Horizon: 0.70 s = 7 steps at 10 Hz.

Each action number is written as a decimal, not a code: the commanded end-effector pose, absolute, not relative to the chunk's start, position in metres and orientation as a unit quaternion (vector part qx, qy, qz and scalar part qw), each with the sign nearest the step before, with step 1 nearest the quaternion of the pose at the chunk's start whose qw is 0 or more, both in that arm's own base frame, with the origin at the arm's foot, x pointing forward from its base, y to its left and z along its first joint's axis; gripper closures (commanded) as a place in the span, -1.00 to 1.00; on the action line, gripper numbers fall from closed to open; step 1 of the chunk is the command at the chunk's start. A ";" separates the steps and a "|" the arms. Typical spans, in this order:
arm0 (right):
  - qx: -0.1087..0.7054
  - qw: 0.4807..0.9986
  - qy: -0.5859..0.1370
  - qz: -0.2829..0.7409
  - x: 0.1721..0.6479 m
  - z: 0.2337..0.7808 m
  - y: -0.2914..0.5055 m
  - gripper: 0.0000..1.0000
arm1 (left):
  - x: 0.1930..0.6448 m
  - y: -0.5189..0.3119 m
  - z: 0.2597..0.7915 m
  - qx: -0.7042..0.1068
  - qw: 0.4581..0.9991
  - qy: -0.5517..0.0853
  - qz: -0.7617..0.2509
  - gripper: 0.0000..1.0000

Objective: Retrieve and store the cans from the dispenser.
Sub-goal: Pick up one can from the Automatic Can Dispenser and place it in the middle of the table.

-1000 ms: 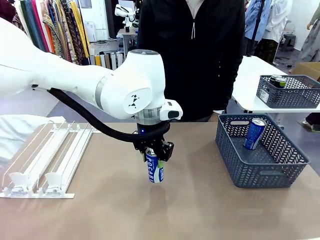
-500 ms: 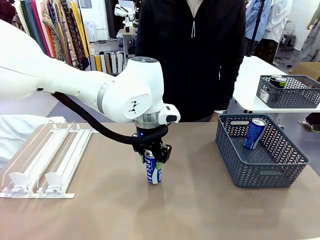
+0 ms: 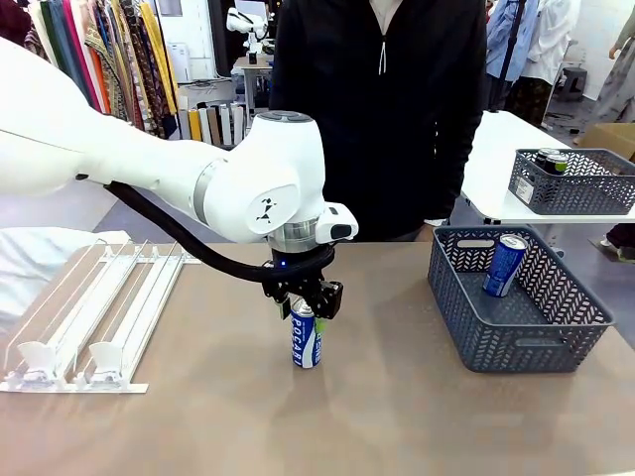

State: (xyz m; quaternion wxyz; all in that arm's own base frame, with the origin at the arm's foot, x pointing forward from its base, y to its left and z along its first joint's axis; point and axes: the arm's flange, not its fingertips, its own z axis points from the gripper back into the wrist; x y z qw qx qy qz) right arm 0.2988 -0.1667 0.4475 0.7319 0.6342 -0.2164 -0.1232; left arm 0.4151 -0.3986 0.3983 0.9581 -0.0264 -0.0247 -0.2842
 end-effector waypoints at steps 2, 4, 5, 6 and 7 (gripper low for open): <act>0.637 0.729 -0.220 -0.119 0.299 0.451 -0.167 -1.00 | 0.406 -0.392 0.405 -0.005 0.964 -0.035 -0.264 -1.00; 0.637 0.729 -0.220 -0.119 0.299 0.451 -0.167 -1.00 | 0.372 -0.364 0.423 -0.006 0.968 -0.064 -0.244 -1.00; 0.637 0.729 -0.220 -0.119 0.299 0.451 -0.167 -1.00 | 0.349 -0.338 0.454 -0.025 0.966 -0.104 -0.234 -1.00; 0.637 0.729 -0.220 -0.119 0.299 0.451 -0.167 -1.00 | 0.336 -0.312 0.490 -0.053 0.963 -0.166 -0.208 -1.00; 0.637 0.729 -0.220 -0.119 0.299 0.451 -0.167 -1.00 | 0.323 -0.281 0.527 -0.097 0.954 -0.209 -0.194 -1.00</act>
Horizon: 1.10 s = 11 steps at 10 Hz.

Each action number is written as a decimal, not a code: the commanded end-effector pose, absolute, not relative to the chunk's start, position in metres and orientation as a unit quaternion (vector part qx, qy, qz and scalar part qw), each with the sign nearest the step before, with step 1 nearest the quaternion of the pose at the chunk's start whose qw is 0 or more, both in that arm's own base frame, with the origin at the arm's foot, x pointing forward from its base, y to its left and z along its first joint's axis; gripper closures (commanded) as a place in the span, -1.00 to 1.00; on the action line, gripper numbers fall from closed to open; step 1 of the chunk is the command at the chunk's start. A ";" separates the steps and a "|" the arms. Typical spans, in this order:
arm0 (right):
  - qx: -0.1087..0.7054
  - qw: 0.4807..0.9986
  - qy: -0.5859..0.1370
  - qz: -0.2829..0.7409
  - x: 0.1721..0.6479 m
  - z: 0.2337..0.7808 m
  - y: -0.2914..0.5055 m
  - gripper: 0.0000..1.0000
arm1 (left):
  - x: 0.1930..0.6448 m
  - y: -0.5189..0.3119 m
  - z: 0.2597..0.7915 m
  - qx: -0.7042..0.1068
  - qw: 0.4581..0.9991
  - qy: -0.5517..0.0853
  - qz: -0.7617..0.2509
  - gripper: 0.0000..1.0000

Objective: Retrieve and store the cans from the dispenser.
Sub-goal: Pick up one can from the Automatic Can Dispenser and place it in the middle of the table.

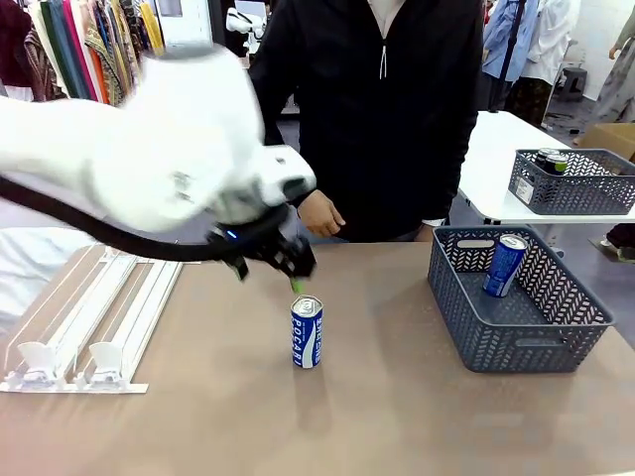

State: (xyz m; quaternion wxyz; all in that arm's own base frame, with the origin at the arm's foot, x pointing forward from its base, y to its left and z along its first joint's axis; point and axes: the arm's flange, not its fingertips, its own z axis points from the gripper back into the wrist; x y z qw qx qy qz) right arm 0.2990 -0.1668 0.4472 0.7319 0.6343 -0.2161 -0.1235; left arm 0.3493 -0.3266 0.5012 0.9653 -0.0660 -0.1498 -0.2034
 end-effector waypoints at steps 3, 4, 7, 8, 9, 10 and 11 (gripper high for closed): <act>0.637 0.729 -0.220 -0.119 0.299 0.451 -0.167 -1.00 | 0.303 -0.129 0.595 -0.185 0.955 -0.207 -0.107 -1.00; 0.637 0.729 -0.220 -0.119 0.299 0.451 -0.167 -1.00 | 0.304 -0.063 0.608 -0.245 0.950 -0.185 -0.063 -1.00; 0.637 0.729 -0.220 -0.119 0.299 0.451 -0.167 -1.00 | 0.296 0.107 0.583 -0.401 0.904 -0.140 0.045 -1.00; 0.637 0.729 -0.220 -0.119 0.299 0.451 -0.167 -1.00 | 0.290 0.139 0.560 -0.435 0.887 -0.138 0.072 -1.00; 0.637 0.729 -0.220 -0.119 0.299 0.451 -0.167 -1.00 | 0.284 0.158 0.538 -0.465 0.873 -0.128 0.078 -1.00; 0.637 0.729 -0.220 -0.119 0.299 0.451 -0.167 -1.00 | 0.270 0.133 0.569 -0.395 0.905 -0.150 0.050 -1.00; 0.637 0.729 -0.220 -0.119 0.299 0.451 -0.167 -1.00 | 0.270 0.133 0.569 -0.395 0.905 -0.150 0.050 -1.00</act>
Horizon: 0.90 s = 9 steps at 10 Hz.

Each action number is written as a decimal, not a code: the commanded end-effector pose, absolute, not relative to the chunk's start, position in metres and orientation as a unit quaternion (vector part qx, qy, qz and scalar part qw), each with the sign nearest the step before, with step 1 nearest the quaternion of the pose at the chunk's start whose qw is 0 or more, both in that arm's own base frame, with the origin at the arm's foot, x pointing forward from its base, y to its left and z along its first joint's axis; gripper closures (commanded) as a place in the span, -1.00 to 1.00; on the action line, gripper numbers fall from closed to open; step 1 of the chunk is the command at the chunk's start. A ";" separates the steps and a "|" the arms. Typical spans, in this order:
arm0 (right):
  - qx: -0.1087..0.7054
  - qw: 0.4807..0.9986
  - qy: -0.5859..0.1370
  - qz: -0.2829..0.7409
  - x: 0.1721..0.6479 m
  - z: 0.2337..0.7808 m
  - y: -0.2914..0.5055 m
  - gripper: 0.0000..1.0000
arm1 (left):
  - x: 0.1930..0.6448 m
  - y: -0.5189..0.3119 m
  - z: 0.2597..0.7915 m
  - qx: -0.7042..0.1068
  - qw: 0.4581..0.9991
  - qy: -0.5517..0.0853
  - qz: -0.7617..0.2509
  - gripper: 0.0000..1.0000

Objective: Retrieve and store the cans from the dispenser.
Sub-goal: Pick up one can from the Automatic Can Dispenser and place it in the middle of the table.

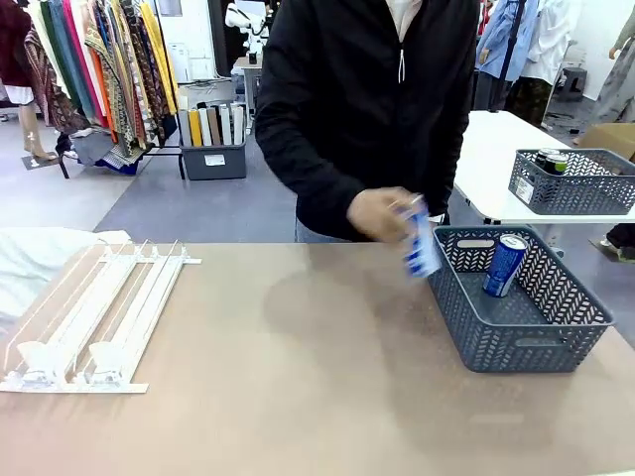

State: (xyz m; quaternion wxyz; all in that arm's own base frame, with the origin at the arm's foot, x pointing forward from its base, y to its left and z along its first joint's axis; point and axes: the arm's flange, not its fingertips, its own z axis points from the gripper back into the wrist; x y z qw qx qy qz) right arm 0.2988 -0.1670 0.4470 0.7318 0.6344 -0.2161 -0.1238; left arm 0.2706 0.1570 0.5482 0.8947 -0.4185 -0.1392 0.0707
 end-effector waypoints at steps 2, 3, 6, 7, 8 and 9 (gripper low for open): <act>0.637 0.729 -0.220 -0.119 0.299 0.451 -0.167 -1.00 | 0.270 0.133 0.569 -0.395 0.905 -0.150 0.050 -1.00; 0.637 0.729 -0.220 -0.119 0.299 0.451 -0.167 -1.00 | 0.270 0.133 0.569 -0.395 0.905 -0.150 0.050 -1.00; 0.637 0.729 -0.220 -0.119 0.299 0.451 -0.167 -1.00 | 0.270 0.133 0.569 -0.395 0.905 -0.150 0.050 -1.00; 0.637 0.729 -0.220 -0.119 0.299 0.451 -0.167 -1.00 | 0.270 0.133 0.569 -0.395 0.905 -0.150 0.050 -1.00; 0.637 0.729 -0.220 -0.119 0.299 0.451 -0.167 -1.00 | 0.270 0.133 0.569 -0.395 0.905 -0.150 0.050 -1.00; 0.637 0.729 -0.220 -0.119 0.299 0.451 -0.167 -1.00 | 0.270 0.133 0.569 -0.395 0.905 -0.150 0.050 -1.00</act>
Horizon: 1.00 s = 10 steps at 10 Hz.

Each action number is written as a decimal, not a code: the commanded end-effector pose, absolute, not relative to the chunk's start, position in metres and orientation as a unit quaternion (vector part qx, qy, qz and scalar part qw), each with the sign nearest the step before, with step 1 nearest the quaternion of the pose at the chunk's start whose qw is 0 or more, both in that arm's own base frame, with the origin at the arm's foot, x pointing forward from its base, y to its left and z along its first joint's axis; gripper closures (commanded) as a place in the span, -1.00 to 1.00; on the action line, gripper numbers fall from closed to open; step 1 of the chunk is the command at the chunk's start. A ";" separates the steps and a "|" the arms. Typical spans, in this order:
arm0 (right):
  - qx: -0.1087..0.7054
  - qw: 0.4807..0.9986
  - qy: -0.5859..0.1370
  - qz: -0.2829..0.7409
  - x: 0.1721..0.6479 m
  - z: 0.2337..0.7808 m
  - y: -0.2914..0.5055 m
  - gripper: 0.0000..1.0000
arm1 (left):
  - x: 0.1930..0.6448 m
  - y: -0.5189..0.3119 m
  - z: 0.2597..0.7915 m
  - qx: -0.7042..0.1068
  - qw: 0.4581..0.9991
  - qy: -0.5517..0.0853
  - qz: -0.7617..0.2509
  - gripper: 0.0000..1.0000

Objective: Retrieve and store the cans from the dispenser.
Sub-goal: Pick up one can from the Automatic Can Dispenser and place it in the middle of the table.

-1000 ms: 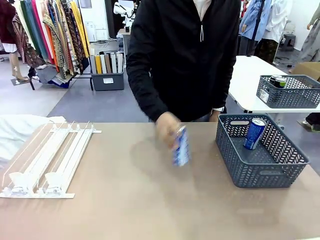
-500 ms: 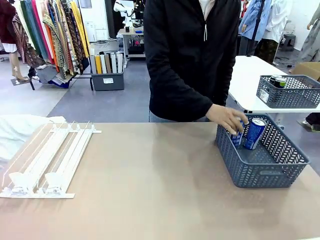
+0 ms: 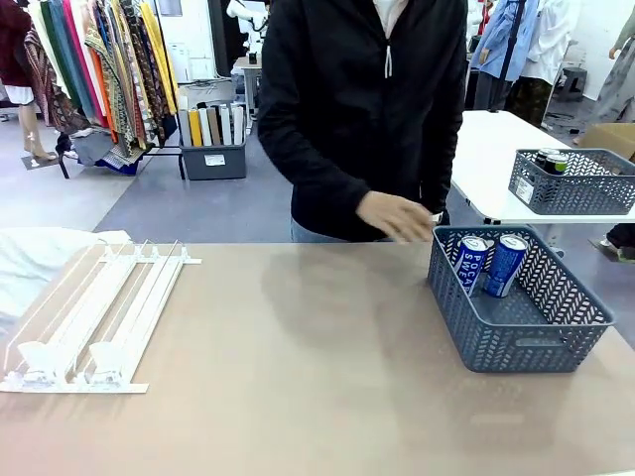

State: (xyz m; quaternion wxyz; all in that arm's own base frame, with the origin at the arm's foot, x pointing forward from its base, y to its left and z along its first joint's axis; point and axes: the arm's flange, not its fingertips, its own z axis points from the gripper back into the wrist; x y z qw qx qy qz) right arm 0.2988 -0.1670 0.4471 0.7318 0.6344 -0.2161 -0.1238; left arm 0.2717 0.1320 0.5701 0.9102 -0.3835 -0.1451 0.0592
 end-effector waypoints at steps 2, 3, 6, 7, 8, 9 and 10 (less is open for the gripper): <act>0.637 0.729 -0.220 -0.119 0.299 0.451 -0.167 -1.00 | 0.270 0.133 0.569 -0.395 0.905 -0.150 0.050 -1.00; 0.637 0.729 -0.220 -0.119 0.299 0.451 -0.167 -1.00 | 0.270 0.133 0.569 -0.395 0.905 -0.150 0.050 -1.00; 0.637 0.729 -0.220 -0.119 0.299 0.451 -0.167 -1.00 | 0.270 0.133 0.569 -0.395 0.905 -0.150 0.050 -1.00; 0.637 0.729 -0.220 -0.119 0.299 0.451 -0.167 -1.00 | 0.270 0.133 0.569 -0.395 0.905 -0.150 0.050 -1.00; 0.637 0.729 -0.220 -0.119 0.299 0.451 -0.167 -1.00 | 0.270 0.133 0.569 -0.395 0.905 -0.150 0.050 -1.00; 0.637 0.729 -0.220 -0.119 0.299 0.451 -0.167 -1.00 | 0.270 0.133 0.569 -0.395 0.905 -0.150 0.050 -1.00; 0.637 0.729 -0.220 -0.119 0.299 0.451 -0.167 -1.00 | 0.270 0.133 0.569 -0.395 0.905 -0.150 0.050 -1.00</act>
